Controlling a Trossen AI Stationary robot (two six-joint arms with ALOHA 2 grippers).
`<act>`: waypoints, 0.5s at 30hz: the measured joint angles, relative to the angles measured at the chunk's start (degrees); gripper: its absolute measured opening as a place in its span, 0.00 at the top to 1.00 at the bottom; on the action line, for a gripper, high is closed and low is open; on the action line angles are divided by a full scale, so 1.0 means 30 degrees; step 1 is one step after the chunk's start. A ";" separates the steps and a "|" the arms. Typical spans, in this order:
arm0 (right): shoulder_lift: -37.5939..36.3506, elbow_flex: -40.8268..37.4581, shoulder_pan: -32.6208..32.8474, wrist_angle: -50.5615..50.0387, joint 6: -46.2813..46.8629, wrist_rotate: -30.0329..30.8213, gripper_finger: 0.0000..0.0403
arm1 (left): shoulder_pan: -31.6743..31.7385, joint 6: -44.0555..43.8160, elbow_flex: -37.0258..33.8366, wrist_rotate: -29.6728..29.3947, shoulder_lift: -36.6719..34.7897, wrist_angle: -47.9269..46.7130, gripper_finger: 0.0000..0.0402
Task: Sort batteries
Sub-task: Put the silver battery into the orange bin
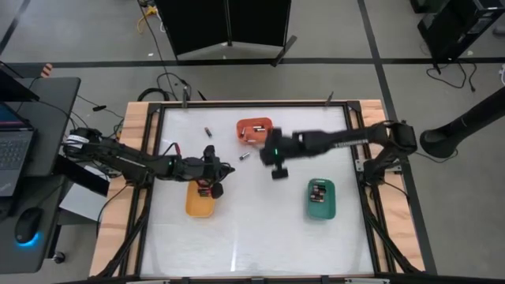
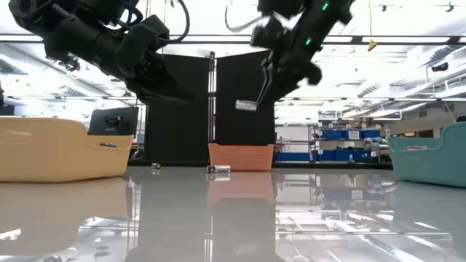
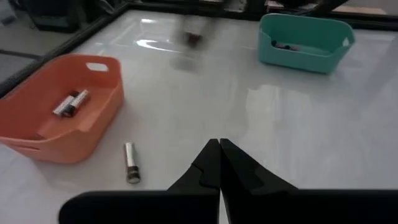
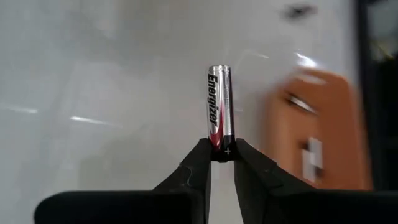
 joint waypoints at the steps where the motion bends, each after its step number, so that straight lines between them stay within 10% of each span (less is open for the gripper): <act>1: 0.0048 0.0000 -0.0789 0.0167 -0.0380 -0.0003 0.86 | 0.0189 -0.0096 0.0000 0.0361 0.0000 -0.0014 0.99; 15: 0.4715 0.1825 -0.7805 0.1468 -0.3270 -0.3593 0.86 | 0.1875 -0.0986 0.0000 0.1168 0.1230 0.0227 0.99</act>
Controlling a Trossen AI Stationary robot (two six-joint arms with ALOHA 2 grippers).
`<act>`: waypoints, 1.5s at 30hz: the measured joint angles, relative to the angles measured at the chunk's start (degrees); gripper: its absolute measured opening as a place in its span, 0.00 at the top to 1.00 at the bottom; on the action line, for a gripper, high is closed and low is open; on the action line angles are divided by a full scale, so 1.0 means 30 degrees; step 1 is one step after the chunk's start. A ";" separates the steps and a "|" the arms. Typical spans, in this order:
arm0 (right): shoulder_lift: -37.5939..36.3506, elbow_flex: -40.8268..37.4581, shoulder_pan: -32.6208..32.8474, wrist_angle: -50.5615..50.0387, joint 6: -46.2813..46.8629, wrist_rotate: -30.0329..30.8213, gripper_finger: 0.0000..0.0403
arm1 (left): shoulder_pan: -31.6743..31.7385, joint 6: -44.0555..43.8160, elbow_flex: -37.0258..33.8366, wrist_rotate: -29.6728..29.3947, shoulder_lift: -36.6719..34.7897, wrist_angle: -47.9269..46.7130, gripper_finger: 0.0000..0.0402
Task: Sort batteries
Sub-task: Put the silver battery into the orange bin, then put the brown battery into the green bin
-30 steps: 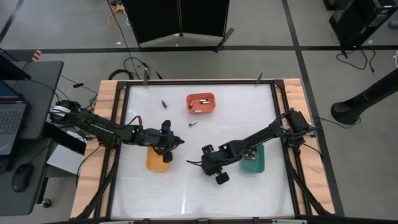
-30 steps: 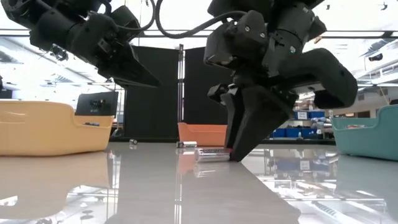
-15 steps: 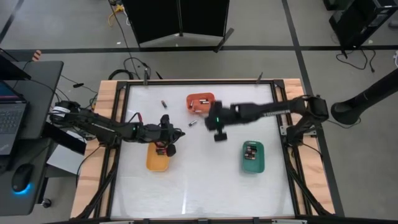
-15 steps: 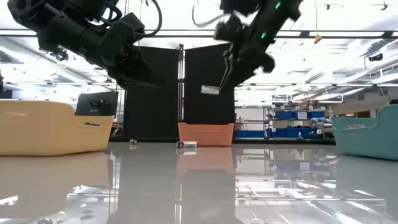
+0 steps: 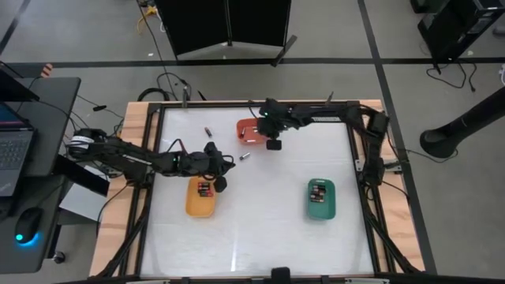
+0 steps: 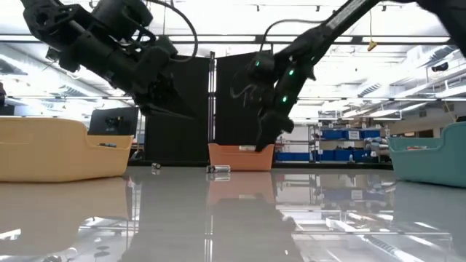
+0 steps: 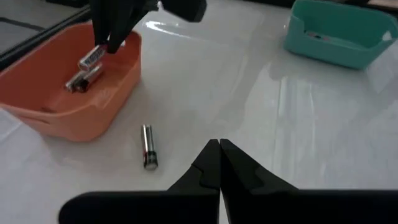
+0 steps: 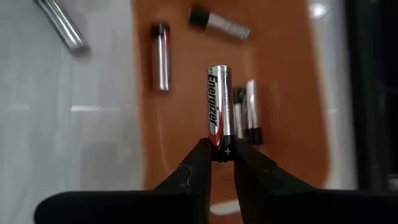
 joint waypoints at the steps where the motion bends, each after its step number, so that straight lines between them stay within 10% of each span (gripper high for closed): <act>1: 0.0522 0.0378 -0.0131 -0.0237 -0.0111 -0.0066 0.86 | 0.0075 -0.0068 0.0000 0.0027 0.0105 -0.0058 0.99; 29: 0.1880 0.3748 0.0687 -0.3635 0.0100 0.0666 0.64 | 0.0365 -0.0097 0.0000 -0.0129 0.0548 0.0283 0.99; 38: -0.2243 0.2464 0.3108 -0.6340 0.1472 0.1385 0.97 | 0.0864 -0.0068 0.0000 -0.0152 0.1649 0.0366 0.99; 45: -0.6001 -0.3296 0.4142 -0.3021 0.4871 0.1385 0.96 | 0.2835 -0.0656 0.0416 -0.0135 0.1048 -0.1539 0.99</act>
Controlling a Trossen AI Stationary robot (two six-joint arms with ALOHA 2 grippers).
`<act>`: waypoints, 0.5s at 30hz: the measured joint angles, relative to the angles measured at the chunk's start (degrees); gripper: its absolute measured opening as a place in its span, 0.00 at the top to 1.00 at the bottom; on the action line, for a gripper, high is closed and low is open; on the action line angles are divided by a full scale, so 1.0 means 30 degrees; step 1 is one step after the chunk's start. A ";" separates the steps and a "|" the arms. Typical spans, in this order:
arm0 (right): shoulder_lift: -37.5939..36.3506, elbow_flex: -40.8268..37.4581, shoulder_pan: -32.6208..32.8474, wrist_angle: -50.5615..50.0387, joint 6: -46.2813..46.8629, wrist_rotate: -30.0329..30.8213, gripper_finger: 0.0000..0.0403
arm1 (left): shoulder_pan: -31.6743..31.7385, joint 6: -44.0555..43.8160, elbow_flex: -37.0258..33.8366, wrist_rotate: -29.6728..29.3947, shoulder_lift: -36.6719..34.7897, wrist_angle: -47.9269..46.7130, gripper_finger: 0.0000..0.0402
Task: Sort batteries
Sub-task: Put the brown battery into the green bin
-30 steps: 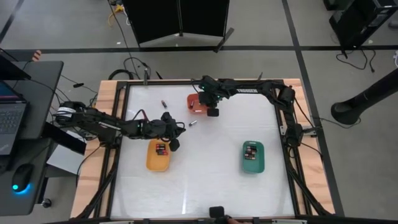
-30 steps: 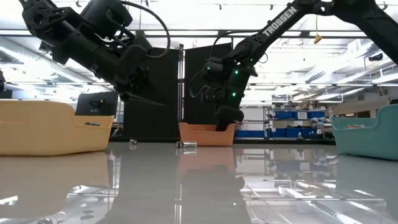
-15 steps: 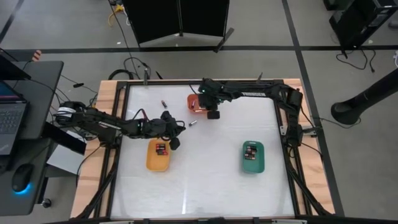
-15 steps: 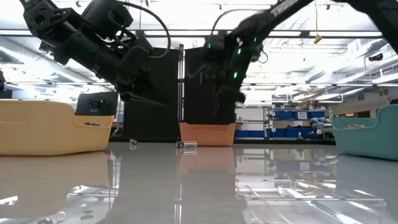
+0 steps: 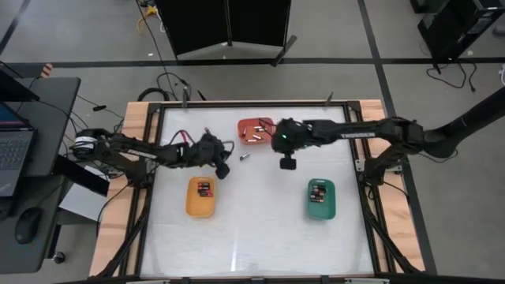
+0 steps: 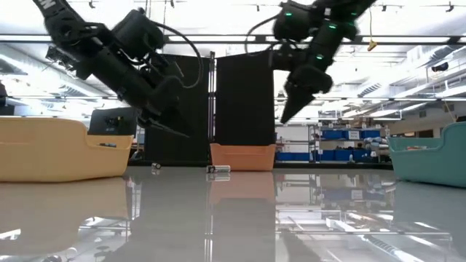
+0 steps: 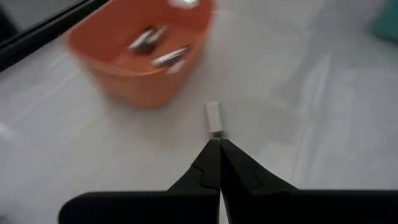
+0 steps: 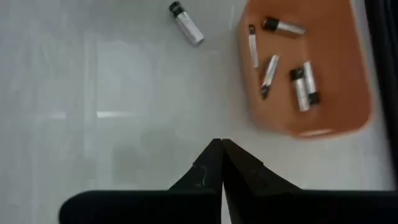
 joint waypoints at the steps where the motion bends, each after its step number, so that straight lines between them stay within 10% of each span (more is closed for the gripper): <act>1: -0.0514 -0.0928 0.0164 0.0735 0.0463 0.0000 0.97 | 0.0492 -0.0039 0.0293 0.0266 -0.0166 -0.1084 0.99; 15: -0.5452 -0.7112 0.2719 0.4859 0.3507 0.0899 0.97 | 0.6002 1.1371 0.8977 0.1431 0.0188 -1.8699 0.99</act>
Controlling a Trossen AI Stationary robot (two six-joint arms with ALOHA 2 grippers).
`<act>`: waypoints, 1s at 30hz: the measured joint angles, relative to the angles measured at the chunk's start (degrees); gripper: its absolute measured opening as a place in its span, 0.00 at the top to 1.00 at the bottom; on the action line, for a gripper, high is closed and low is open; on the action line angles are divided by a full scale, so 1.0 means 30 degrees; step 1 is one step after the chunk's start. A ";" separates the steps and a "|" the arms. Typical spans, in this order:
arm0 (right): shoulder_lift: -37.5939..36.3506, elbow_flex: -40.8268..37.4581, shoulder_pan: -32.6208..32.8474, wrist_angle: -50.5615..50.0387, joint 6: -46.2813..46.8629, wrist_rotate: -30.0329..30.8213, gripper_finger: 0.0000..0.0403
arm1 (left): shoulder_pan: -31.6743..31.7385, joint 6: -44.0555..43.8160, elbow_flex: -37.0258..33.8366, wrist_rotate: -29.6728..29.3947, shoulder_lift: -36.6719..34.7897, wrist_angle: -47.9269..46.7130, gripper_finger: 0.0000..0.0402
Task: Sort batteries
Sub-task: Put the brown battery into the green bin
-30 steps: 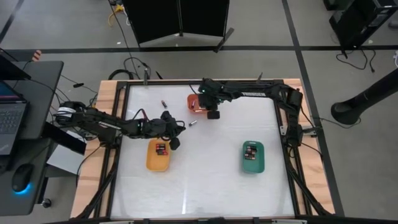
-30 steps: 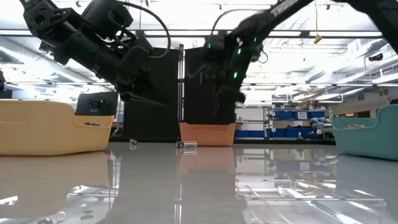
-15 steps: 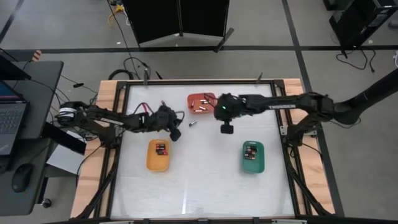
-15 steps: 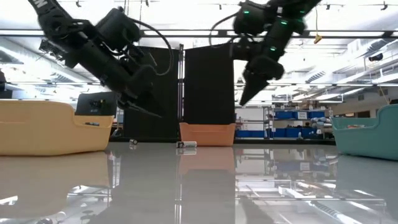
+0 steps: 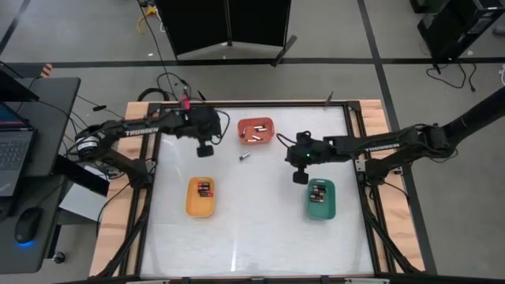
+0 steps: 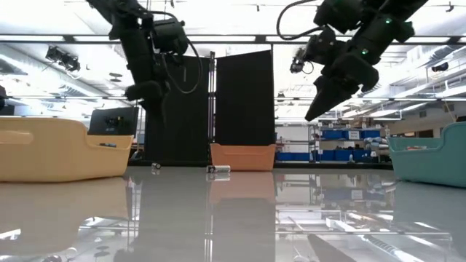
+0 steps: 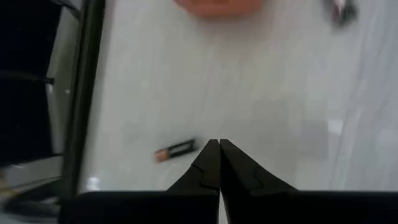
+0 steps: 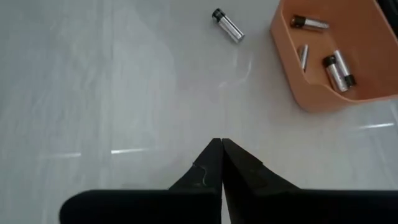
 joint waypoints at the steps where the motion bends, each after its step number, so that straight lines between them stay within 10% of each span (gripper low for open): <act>1: -0.0141 -0.0126 0.0125 0.0067 -0.0043 0.0133 0.97 | 0.0347 0.1099 0.0481 0.0042 0.0180 -0.0805 0.99; 17: -0.0330 -0.0314 0.1350 0.0250 -0.0186 0.0289 0.95 | 0.2374 1.1846 0.4633 -0.3134 0.7588 -0.4944 0.97; 30: -0.0315 -0.0314 0.1793 0.0209 -0.0259 0.0282 0.95 | 0.2479 1.3382 0.4530 -0.3993 0.8688 -0.1396 0.66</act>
